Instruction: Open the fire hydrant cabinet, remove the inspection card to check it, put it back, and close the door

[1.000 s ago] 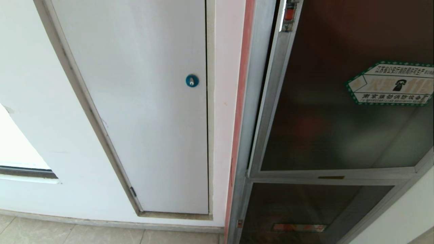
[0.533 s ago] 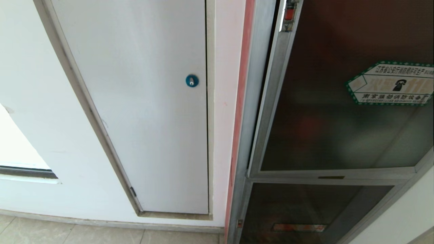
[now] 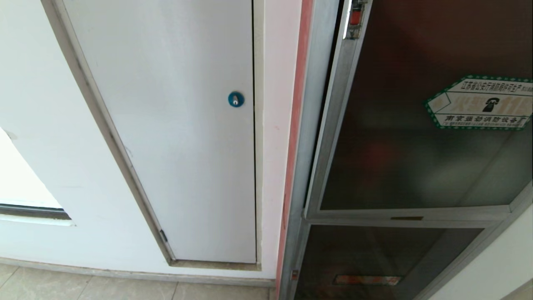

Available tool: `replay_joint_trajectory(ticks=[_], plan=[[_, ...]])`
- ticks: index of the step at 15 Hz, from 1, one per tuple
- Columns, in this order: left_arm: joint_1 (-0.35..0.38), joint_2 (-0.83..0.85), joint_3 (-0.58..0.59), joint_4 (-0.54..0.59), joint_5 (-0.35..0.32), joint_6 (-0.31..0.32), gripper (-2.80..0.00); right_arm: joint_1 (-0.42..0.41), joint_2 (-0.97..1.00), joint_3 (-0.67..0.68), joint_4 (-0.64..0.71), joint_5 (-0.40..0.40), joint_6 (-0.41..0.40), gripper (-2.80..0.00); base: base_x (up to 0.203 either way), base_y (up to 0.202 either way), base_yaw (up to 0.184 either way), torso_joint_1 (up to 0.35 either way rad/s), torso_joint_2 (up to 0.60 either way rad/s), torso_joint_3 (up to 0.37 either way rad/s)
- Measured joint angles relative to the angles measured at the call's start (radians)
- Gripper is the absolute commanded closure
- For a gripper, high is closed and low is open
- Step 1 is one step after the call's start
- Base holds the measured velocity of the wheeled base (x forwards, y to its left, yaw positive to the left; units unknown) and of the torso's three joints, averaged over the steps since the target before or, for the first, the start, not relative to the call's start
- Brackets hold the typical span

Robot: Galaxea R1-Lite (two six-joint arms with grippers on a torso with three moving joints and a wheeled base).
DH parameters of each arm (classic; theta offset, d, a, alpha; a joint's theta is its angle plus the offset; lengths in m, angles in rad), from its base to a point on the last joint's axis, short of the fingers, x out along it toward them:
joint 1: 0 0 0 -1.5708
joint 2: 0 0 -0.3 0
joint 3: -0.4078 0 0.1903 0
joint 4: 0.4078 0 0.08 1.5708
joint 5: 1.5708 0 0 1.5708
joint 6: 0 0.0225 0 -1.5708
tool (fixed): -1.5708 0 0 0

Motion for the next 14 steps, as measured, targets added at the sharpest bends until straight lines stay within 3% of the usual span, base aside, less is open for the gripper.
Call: replay_joint_trajectory(ticks=[14], plan=[[0.000,0.000,0.000,0.000,0.000,0.000,0.00,0.000,0.000,-0.002,0.004,0.000,0.020,0.00,0.000,0.000,0.000,0.000,0.00,0.000]])
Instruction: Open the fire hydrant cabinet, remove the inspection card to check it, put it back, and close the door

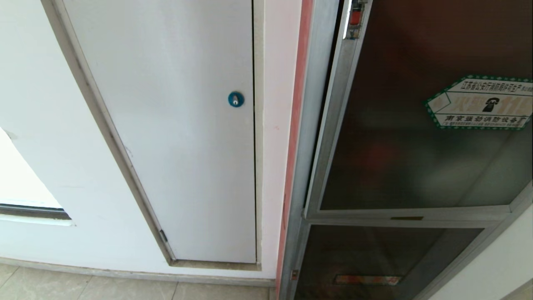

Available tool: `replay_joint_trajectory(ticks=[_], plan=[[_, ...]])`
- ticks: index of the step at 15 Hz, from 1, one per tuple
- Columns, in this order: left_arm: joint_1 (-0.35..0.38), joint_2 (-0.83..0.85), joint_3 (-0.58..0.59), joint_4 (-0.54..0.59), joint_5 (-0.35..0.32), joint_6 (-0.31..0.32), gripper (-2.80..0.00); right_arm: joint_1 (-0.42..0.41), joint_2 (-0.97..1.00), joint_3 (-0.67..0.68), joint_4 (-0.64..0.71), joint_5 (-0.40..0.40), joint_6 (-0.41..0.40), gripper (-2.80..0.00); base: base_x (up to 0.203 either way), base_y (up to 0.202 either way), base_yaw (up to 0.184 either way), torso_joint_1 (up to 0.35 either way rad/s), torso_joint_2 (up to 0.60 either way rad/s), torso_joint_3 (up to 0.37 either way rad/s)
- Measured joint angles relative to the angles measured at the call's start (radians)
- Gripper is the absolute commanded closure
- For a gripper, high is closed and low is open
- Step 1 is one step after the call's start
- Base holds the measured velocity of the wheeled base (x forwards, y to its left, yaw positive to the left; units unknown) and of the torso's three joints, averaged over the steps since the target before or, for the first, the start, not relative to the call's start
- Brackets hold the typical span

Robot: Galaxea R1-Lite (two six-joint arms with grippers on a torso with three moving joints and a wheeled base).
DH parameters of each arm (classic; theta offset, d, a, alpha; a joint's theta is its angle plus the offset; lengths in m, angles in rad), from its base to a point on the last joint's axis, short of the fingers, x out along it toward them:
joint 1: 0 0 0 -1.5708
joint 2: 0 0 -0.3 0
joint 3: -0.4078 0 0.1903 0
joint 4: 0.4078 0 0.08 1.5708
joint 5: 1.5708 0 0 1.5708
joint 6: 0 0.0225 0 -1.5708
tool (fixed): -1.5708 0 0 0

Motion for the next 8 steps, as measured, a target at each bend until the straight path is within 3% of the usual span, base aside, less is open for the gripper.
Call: replay_joint_trajectory(ticks=[8], plan=[[0.000,0.000,-0.025,0.004,-0.012,0.026,0.00,0.000,0.000,0.000,-0.001,0.000,-0.001,0.00,0.000,0.000,0.000,0.000,0.00,0.000]])
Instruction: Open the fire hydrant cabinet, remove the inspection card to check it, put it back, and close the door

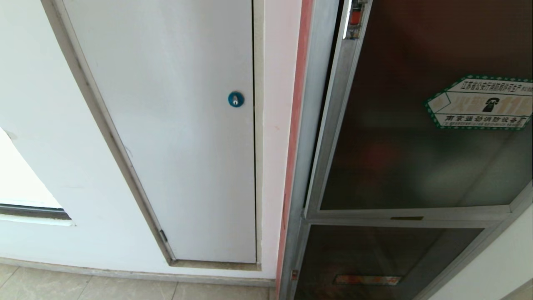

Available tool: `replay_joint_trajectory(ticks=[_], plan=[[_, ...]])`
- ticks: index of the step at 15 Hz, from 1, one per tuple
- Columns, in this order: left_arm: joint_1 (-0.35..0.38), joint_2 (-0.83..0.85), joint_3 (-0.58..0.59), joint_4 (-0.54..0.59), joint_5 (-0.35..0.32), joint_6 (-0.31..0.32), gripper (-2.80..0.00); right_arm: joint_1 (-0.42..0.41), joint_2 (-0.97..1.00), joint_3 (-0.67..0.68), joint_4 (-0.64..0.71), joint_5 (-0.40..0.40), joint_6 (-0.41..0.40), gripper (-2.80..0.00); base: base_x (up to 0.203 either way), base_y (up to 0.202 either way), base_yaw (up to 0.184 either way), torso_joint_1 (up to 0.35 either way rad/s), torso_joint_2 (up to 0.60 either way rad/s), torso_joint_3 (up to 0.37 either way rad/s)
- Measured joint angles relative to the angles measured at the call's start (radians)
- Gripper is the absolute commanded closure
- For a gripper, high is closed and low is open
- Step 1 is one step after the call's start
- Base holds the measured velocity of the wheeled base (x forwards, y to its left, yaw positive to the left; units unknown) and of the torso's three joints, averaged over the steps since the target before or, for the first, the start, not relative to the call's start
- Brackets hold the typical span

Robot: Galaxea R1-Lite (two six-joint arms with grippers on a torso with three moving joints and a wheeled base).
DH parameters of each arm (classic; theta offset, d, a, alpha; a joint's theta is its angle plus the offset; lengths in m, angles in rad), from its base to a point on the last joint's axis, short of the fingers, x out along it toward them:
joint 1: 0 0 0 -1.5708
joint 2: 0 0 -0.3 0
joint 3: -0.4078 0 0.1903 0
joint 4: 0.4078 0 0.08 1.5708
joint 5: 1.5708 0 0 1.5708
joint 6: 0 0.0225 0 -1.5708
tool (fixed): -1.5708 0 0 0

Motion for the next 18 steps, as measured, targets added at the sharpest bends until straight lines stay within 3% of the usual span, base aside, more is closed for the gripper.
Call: replay_joint_trajectory(ticks=[9,18], plan=[[0.000,0.091,-0.127,0.003,-0.157,-0.005,0.00,0.000,0.000,0.000,0.000,0.000,0.001,0.00,0.000,0.000,0.000,0.000,0.00,0.000],[-0.007,0.465,-0.313,0.000,-0.460,-0.015,0.00,0.000,0.000,0.000,0.000,0.000,0.001,0.00,0.000,0.000,0.000,0.000,0.00,0.000]])
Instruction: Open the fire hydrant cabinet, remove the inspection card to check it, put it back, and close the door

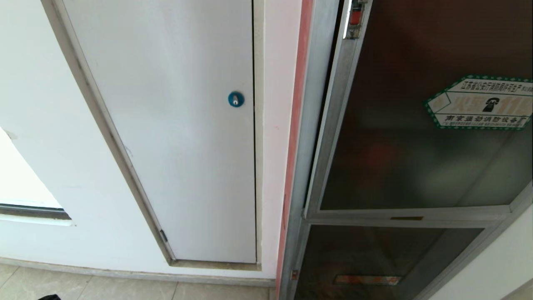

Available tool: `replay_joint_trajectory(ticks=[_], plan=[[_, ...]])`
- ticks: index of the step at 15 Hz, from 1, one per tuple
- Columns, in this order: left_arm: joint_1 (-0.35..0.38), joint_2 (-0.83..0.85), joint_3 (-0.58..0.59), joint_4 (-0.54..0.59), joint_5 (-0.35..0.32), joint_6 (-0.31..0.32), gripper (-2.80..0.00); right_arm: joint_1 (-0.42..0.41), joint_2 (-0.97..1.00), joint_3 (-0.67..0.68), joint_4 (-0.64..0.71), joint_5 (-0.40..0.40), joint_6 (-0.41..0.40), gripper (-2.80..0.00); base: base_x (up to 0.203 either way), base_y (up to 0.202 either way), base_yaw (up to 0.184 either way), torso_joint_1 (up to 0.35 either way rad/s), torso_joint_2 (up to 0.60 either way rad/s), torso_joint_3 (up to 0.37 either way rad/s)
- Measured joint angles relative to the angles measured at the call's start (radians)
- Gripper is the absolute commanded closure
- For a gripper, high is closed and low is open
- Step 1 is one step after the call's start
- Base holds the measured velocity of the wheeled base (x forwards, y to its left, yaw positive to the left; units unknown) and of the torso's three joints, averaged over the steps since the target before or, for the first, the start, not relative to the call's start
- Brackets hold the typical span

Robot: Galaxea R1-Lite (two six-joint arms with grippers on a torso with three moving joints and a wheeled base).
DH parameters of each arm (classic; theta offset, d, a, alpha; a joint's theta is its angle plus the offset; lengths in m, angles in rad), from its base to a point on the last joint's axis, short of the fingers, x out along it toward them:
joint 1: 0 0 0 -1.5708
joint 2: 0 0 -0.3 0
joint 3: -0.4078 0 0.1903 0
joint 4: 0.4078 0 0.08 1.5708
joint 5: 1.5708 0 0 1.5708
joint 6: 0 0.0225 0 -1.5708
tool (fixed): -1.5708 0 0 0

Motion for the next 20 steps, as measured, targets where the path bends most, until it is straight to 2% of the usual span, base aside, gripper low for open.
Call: replay_joint_trajectory(ticks=[3,8,11,20], plan=[[-0.018,0.132,-0.077,-0.004,-0.053,0.002,0.00,-0.001,0.000,0.000,0.000,0.000,0.005,0.00,0.000,0.000,0.000,0.000,0.00,0.000],[-0.110,0.317,-0.182,-0.005,-0.064,-0.009,0.00,0.000,0.000,0.000,0.000,-0.002,0.014,0.00,0.000,0.000,0.000,0.000,0.00,0.000],[-0.130,0.402,-0.224,-0.005,-0.066,-0.017,0.00,0.000,0.000,0.000,0.000,-0.002,0.014,0.00,0.000,0.000,0.000,0.000,0.00,0.000],[-0.153,0.512,-0.252,-0.005,-0.124,-0.020,0.00,0.000,0.000,0.000,0.003,-0.001,0.014,0.00,0.000,0.000,0.000,0.004,0.00,0.000]])
